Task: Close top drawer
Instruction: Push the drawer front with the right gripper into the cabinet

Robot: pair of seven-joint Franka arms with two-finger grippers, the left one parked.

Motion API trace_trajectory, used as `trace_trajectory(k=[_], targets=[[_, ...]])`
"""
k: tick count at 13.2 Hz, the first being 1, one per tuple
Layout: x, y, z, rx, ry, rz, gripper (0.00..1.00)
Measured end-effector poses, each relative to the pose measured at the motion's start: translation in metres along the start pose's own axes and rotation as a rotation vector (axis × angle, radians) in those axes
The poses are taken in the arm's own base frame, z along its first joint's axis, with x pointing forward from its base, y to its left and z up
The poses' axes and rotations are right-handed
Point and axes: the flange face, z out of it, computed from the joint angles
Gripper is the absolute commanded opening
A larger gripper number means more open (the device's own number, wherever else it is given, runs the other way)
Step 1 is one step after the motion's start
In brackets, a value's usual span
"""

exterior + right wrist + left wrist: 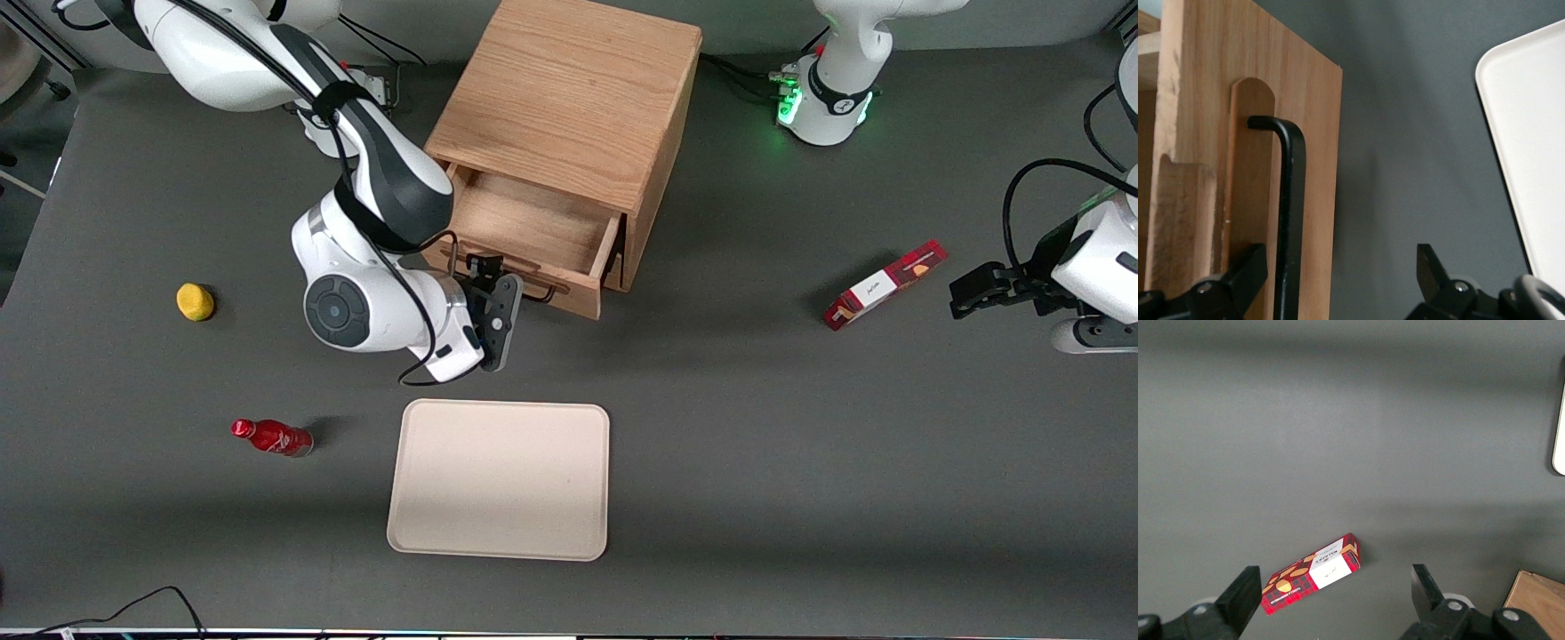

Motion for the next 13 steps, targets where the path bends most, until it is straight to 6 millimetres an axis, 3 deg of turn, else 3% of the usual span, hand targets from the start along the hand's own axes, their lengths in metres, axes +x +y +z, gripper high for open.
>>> trace_trajectory(k=[5, 13], targets=[[0.005, -0.018, 0.018, 0.009, 0.003, -0.022, 1.0], [0.012, -0.044, 0.028, 0.037, 0.011, -0.044, 1.0]])
